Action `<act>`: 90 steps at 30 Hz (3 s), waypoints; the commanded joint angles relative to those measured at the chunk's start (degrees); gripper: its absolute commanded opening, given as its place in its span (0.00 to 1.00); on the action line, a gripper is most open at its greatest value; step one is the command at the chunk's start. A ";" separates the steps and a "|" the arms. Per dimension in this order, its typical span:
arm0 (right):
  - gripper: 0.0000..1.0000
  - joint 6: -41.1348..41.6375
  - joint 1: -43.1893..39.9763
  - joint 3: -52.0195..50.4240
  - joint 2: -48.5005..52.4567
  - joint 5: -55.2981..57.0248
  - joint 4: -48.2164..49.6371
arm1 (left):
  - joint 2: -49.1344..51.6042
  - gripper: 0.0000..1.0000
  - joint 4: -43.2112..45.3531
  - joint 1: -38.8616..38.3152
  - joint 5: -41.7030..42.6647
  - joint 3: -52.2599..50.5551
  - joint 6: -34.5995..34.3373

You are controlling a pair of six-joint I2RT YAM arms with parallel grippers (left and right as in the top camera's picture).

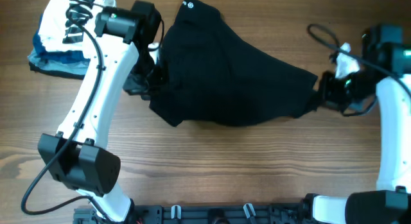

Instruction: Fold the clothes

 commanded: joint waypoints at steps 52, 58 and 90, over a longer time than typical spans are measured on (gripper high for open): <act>0.04 20.13 1.77 -14.95 25.29 16.13 60.92 | -0.72 0.84 38.25 0.42 -3.39 -23.39 -1.20; 0.04 20.65 1.92 -15.06 28.70 17.11 62.01 | -0.72 0.84 38.29 0.42 -3.39 -23.39 -1.20; 0.57 12.37 -2.21 5.75 34.51 14.23 69.77 | -0.72 0.88 41.48 1.92 -7.61 -23.39 -0.92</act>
